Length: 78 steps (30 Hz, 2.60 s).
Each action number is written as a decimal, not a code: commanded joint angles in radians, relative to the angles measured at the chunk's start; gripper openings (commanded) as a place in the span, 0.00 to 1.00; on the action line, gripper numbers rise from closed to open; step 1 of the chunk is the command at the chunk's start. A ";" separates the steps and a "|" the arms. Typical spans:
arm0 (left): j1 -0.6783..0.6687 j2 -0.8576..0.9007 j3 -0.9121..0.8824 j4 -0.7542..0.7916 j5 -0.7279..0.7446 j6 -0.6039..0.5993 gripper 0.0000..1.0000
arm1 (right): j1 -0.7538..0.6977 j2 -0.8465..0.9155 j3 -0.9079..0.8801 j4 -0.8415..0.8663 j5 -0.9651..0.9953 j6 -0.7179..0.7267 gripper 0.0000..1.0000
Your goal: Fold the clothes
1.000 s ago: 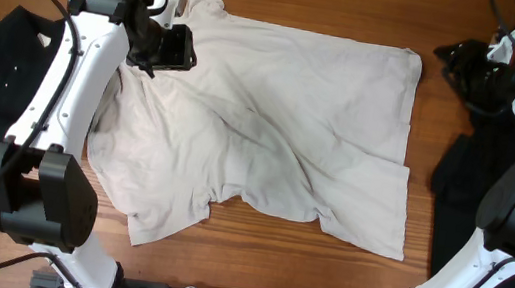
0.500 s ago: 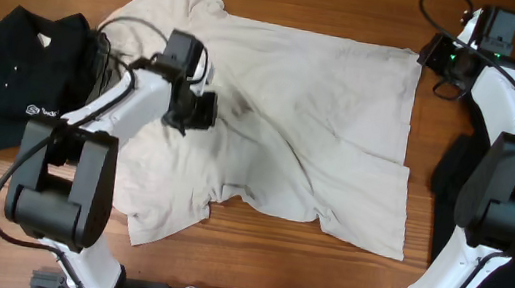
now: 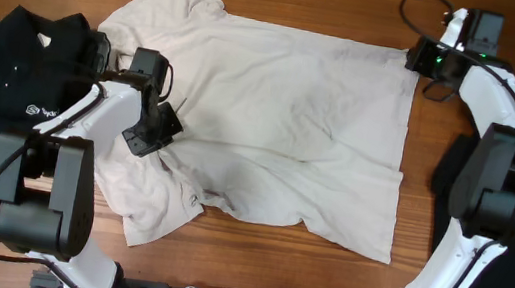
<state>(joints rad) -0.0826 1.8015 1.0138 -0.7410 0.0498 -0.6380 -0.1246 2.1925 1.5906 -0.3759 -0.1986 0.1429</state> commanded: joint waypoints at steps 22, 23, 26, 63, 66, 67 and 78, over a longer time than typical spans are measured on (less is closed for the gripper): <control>0.027 0.063 -0.064 0.026 -0.122 -0.021 0.04 | 0.009 0.106 0.005 0.132 0.034 0.082 0.12; 0.027 0.063 -0.064 0.027 -0.122 -0.021 0.04 | 0.009 0.106 0.005 0.140 0.026 0.116 0.06; 0.027 0.063 -0.064 0.030 -0.122 -0.021 0.04 | -0.001 0.106 0.005 0.180 -0.110 0.192 0.04; 0.026 0.063 -0.064 0.117 0.091 0.187 0.10 | -0.069 0.095 0.006 0.117 -0.032 0.093 0.51; 0.013 0.063 -0.064 0.150 0.175 0.269 0.11 | -0.058 0.095 0.006 0.168 -0.032 0.097 0.43; 0.007 0.063 -0.064 0.153 0.175 0.269 0.11 | -0.058 0.095 0.006 0.175 -0.021 0.101 0.41; -0.038 0.063 -0.064 0.200 0.174 0.291 0.11 | -0.096 0.095 0.006 0.191 -0.298 0.155 0.04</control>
<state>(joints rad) -0.1047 1.8046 0.9894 -0.5442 0.2111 -0.3706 -0.2035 2.2784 1.5932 -0.1917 -0.3504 0.2871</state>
